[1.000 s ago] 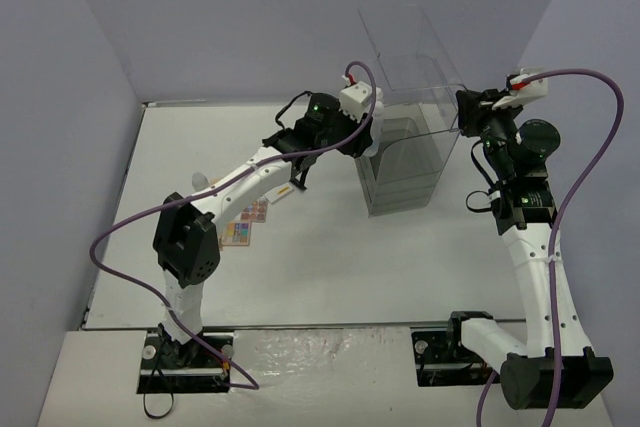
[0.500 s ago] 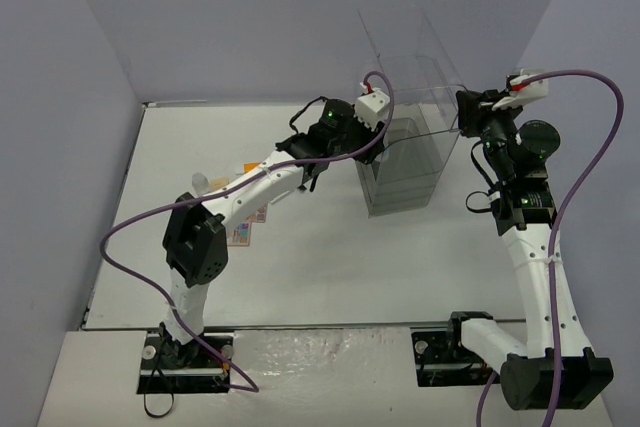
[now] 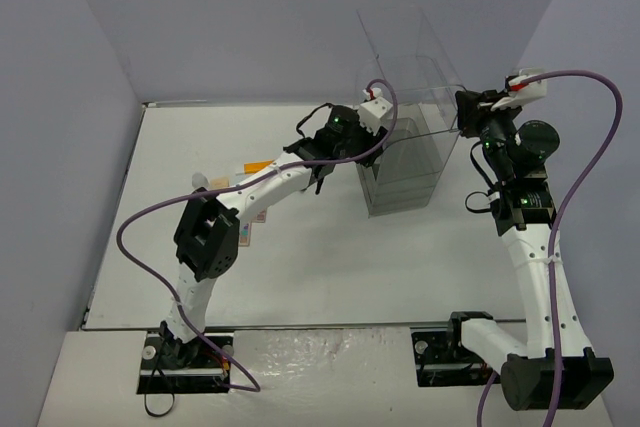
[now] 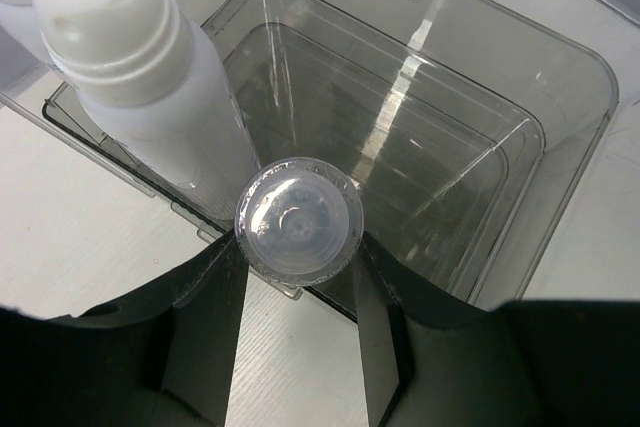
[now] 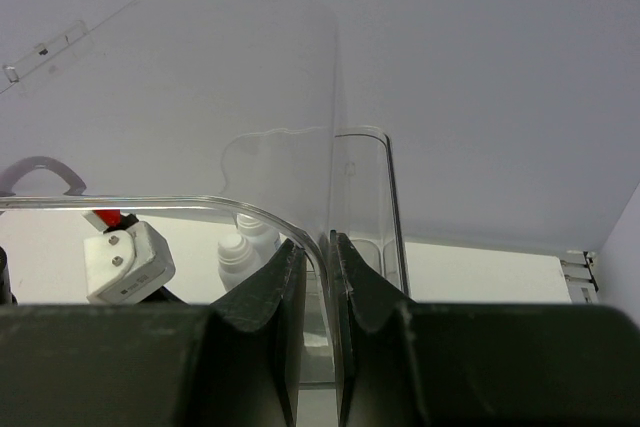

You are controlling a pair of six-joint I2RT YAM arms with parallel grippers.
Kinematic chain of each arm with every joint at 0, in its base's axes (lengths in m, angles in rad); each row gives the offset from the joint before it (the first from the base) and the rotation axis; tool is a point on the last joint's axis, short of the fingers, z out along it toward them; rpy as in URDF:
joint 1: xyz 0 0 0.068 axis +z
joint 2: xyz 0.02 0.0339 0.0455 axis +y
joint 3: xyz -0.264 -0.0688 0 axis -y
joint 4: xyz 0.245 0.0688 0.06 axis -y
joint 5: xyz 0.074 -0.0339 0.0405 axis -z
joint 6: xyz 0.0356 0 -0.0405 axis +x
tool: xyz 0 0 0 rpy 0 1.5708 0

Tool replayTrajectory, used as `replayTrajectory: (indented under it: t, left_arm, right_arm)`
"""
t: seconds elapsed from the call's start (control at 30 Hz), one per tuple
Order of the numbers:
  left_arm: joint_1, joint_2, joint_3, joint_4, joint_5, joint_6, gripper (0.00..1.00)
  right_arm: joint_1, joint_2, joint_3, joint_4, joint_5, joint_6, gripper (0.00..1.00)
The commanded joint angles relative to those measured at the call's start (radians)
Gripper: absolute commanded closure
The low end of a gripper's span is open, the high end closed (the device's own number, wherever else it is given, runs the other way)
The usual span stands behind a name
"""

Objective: Organize the makeup

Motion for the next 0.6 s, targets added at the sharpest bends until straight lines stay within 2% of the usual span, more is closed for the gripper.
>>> replayTrajectory:
  t: [0.0, 0.2, 0.3, 0.5, 0.57]
  left_arm:
    - [0.002, -0.03, 0.071, 0.109, -0.034, 0.002, 0.97]
    - [0.002, -0.023, 0.07, 0.115, -0.04, -0.007, 0.83]
    - [0.002, -0.026, 0.07, 0.117, -0.042, -0.01, 0.69]
    - [0.002, -0.029, 0.067, 0.114, -0.055, -0.011, 0.54]
    - [0.002, -0.032, 0.066, 0.114, -0.055, -0.011, 0.51]
  right_arm:
    - [0.02, -0.007, -0.011, -0.008, -0.046, 0.04, 1.0]
    - [0.021, -0.007, -0.011, -0.008, -0.046, 0.039, 1.0]
    - [0.02, -0.007, -0.008, -0.007, -0.046, 0.039, 1.0]
    - [0.019, -0.009, -0.009, -0.009, -0.046, 0.039, 1.0]
    - [0.019, -0.01, -0.008, -0.009, -0.047, 0.041, 1.0]
